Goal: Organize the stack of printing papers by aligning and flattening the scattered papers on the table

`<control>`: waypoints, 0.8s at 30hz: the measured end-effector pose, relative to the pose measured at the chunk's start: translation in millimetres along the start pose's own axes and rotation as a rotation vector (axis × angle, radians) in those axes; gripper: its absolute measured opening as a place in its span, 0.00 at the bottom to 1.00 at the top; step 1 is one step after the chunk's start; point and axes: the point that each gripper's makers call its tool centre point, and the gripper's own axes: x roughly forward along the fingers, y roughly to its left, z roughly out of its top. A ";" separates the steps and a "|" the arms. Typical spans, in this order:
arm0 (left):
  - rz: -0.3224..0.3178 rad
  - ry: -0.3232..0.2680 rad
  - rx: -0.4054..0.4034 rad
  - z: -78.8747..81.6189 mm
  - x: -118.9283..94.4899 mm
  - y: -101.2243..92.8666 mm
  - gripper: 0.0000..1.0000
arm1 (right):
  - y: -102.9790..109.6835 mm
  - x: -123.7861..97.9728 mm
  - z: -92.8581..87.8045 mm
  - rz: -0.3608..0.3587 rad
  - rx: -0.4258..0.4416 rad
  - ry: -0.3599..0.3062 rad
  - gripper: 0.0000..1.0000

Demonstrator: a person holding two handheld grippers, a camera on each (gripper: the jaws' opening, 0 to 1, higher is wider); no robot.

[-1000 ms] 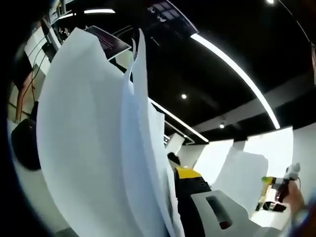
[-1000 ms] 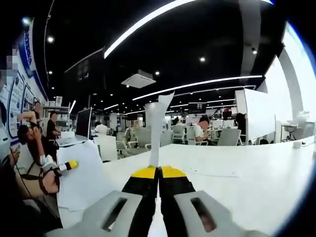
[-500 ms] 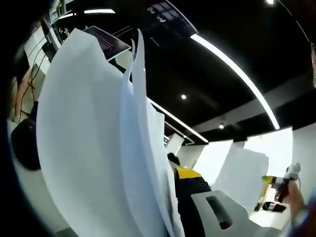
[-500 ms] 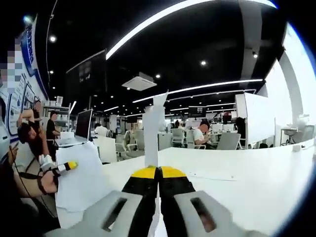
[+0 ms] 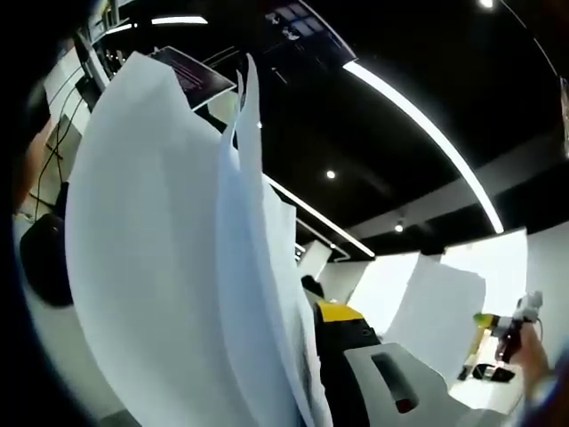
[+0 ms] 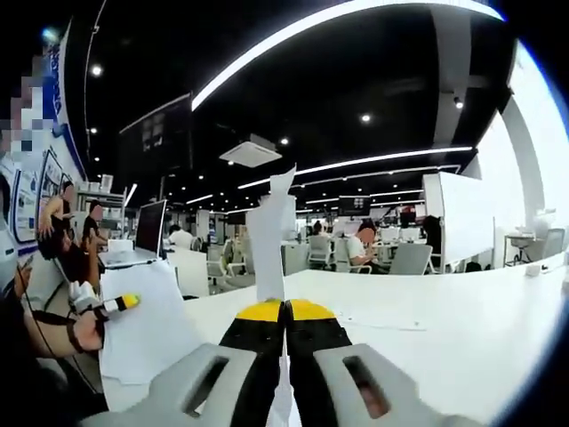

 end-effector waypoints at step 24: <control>-0.001 0.001 0.000 0.6 -0.2 -0.2 0.11 | 12.1 0.7 17.5 0.023 -0.025 -0.019 0.00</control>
